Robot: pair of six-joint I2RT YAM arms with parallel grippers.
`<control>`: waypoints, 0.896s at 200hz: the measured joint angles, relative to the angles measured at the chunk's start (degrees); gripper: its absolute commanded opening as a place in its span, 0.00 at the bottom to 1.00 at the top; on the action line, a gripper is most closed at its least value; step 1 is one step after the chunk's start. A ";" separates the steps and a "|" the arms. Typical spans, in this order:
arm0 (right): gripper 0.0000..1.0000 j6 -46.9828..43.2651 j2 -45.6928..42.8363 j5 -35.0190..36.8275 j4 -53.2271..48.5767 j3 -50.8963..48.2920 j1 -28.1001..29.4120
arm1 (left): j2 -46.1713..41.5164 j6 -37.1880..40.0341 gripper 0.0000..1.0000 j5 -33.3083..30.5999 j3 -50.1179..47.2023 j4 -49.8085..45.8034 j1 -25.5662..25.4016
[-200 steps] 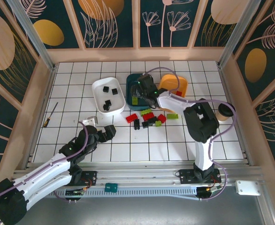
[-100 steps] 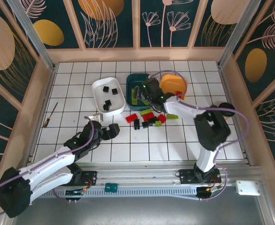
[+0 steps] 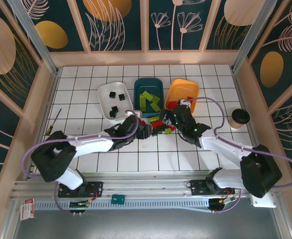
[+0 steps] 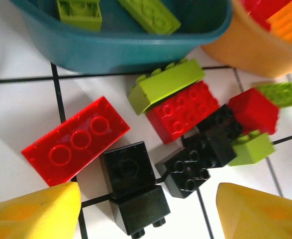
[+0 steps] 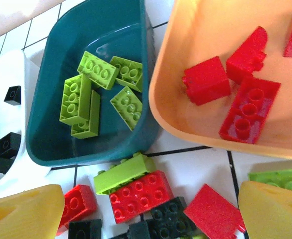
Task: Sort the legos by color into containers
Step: Pick up the lego from the center of the table.
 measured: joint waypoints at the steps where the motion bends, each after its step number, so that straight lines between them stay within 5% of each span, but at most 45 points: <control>1: 0.90 0.00 -0.09 0.02 -0.02 -0.02 0.00 | 0.17 -0.02 0.71 -0.04 0.02 0.00 -0.07; 27: 0.90 0.61 -2.73 0.42 -0.15 -1.36 0.00 | 3.50 -0.35 0.61 -1.60 0.35 -0.13 -2.05; 83: 0.90 1.53 -3.54 0.37 -0.15 -2.19 0.00 | 8.48 -0.48 0.61 -4.11 1.38 0.48 -2.69; 129: 0.90 1.66 -4.24 0.39 -0.55 -2.82 0.00 | 9.33 -0.76 0.34 -5.05 1.49 1.20 -2.69; 179: 0.90 1.66 -6.03 1.05 -0.59 -3.32 0.00 | -3.48 -1.86 0.32 -5.40 -4.15 -0.57 -2.54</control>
